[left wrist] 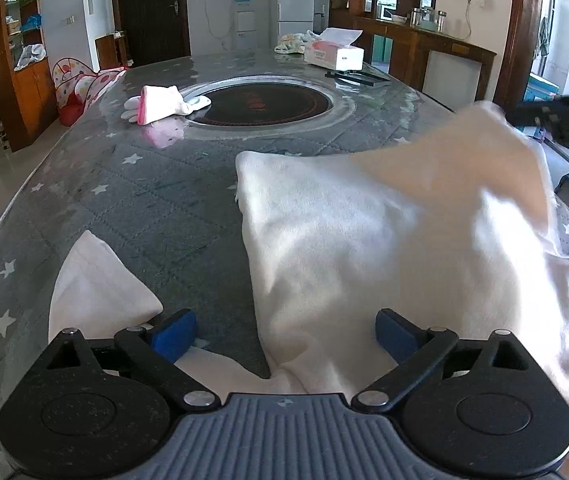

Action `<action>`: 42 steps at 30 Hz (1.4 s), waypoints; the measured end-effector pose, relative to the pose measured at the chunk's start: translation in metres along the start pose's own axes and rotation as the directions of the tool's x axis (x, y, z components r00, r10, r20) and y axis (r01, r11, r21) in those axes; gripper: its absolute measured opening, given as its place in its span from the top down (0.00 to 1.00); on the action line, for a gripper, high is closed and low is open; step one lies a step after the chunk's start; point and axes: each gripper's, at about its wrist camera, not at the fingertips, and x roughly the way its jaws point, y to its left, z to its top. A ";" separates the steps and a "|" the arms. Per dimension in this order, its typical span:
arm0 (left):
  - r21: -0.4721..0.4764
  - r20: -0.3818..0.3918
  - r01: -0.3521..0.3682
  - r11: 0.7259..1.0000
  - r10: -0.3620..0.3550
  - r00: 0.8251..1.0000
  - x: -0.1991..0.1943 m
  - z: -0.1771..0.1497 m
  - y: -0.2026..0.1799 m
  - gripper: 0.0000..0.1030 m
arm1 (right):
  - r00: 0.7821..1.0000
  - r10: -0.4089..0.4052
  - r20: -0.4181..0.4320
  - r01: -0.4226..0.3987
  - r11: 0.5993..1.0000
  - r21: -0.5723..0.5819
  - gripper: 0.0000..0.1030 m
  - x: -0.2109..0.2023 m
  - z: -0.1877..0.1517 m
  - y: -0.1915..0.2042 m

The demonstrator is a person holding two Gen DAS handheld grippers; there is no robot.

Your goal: Fold clothes

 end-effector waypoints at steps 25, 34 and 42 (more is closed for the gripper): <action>-0.053 0.067 0.105 0.993 -0.101 0.993 0.051 0.064 -0.003 0.38 | 0.970 0.198 -0.142 -0.165 0.963 0.215 0.48 0.055 -0.043 0.004; 0.004 0.084 -0.013 1.000 0.012 0.996 0.059 0.065 0.005 0.51 | 0.972 0.199 -0.128 -0.170 0.964 0.206 0.41 0.068 -0.034 0.013; 0.004 0.094 -0.068 0.998 0.067 0.993 0.065 0.070 0.025 0.54 | 0.971 0.206 -0.119 -0.179 0.963 0.203 0.38 0.079 -0.027 0.021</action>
